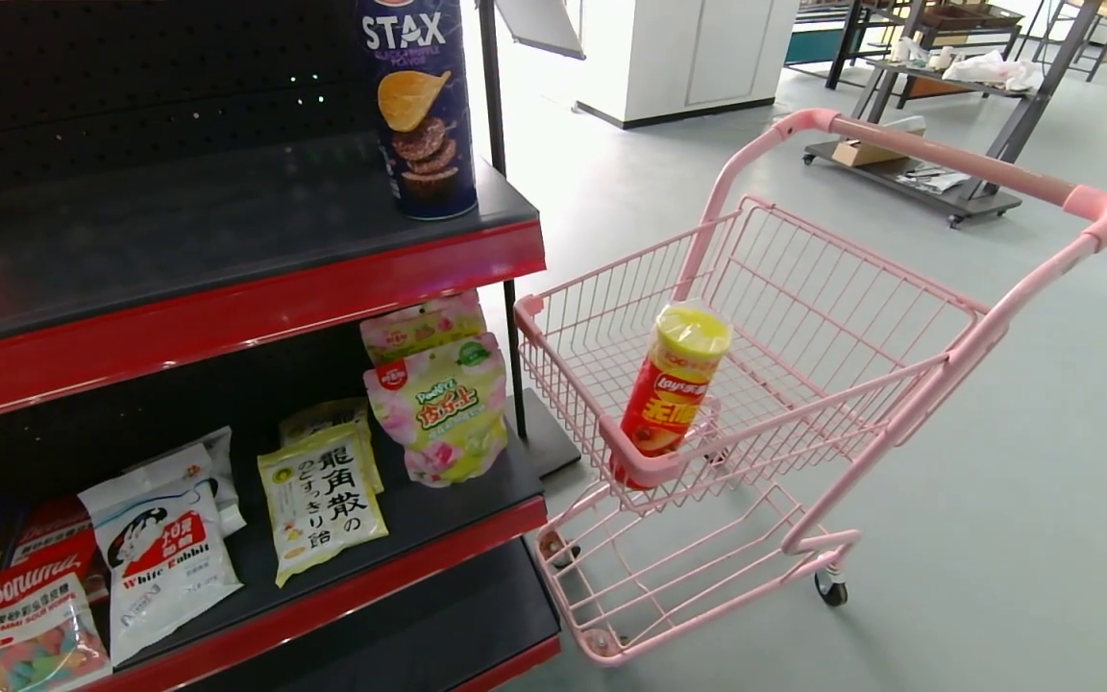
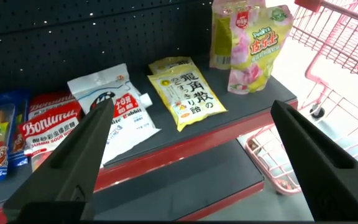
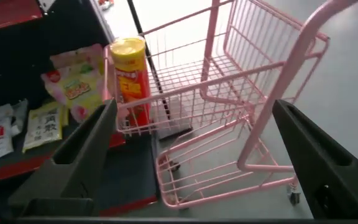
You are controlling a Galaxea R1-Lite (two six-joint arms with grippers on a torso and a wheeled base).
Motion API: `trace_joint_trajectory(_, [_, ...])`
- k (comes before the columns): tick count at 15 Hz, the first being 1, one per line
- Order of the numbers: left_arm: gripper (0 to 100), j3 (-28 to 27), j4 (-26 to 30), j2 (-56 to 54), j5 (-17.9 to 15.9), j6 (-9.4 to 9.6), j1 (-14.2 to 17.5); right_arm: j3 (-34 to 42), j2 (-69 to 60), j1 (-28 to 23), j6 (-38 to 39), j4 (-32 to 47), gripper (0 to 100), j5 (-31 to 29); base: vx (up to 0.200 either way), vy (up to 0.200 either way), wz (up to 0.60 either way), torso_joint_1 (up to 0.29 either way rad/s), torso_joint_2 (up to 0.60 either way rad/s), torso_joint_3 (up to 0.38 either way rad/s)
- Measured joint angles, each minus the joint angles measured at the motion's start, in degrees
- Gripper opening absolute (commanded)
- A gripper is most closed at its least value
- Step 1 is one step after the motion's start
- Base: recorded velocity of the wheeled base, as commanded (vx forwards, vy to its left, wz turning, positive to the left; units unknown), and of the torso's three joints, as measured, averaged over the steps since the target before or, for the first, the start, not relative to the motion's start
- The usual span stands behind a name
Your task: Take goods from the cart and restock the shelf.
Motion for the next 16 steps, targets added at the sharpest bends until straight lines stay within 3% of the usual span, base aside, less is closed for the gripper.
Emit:
trace_joint_trajectory(5, [100, 0.00, 0.00, 0.00, 0.00, 0.05, 0.00, -5.81, 36.41, 7.36, 1.89, -24.27, 100, 14.73, 0.000, 0.000, 0.00, 0.000, 0.00, 0.000])
trace_joint_trajectory(10, [100, 0.00, 0.00, 0.02, 0.00, 0.16, 0.00, -7.22, 59.79, 6.72, -4.13, -43.85, 100, 30.18, 0.000, 0.000, 0.00, 0.000, 0.00, 0.000])
trace_joint_trajectory(16, [100, 0.00, -0.07, 0.02, 0.02, 0.98, 0.00, -14.53, 72.00, 6.08, -5.47, -45.73, 100, 32.89, 0.000, 0.000, 0.00, 0.000, 0.00, 0.000])
